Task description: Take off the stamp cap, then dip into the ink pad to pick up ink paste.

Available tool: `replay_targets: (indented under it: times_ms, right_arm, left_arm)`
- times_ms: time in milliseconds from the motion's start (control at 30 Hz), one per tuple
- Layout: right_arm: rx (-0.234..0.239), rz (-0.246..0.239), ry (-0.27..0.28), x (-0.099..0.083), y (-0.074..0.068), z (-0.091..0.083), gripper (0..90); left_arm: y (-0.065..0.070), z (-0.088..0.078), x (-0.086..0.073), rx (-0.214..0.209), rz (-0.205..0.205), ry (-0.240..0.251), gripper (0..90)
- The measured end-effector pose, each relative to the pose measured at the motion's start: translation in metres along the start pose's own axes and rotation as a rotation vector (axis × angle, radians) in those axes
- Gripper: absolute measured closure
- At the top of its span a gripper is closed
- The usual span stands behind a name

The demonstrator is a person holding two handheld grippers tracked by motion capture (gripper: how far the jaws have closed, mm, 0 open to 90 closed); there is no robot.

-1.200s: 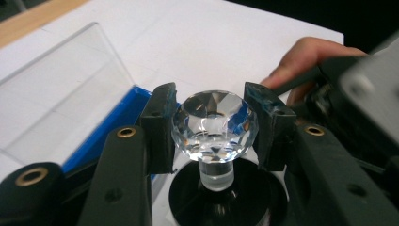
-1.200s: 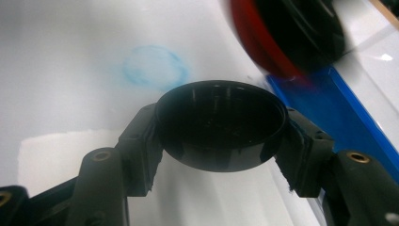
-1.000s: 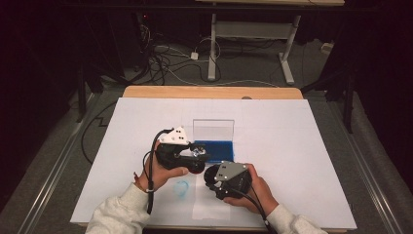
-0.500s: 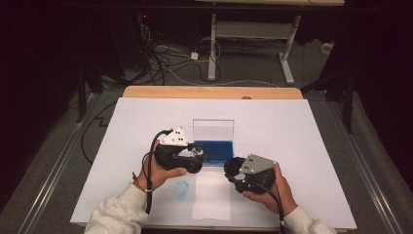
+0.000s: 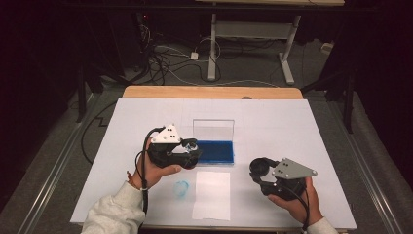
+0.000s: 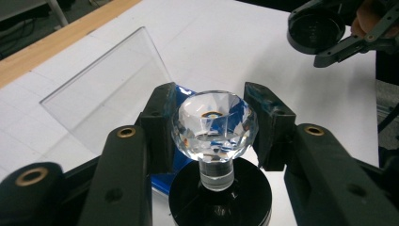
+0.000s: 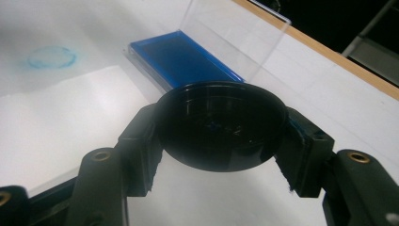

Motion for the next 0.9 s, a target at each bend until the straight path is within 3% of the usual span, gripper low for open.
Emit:
replay_targets:
  times_ms: [400, 900]
  right_arm:
    - [-0.061, 0.048, -0.020, -0.024, 0.017, -0.025, 39.0]
    - [-0.058, 0.034, -0.022, -0.025, 0.017, -0.025, 38.9]
  left_arm:
    - [-0.007, -0.001, -0.001, 0.020, 0.008, 0.008, 55.1]
    - [-0.010, 0.003, -0.004, 0.026, 0.002, 0.002, 55.0]
Point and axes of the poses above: each handheld gripper's, and its own axes: z roughly forward along the jaws, x roughly out of its top, y roughly to its right, the point moved 7 cm from there along z, roughly forward along the jaws, and after that the axes turned 7 degrees about y, right-handed, at the moved point
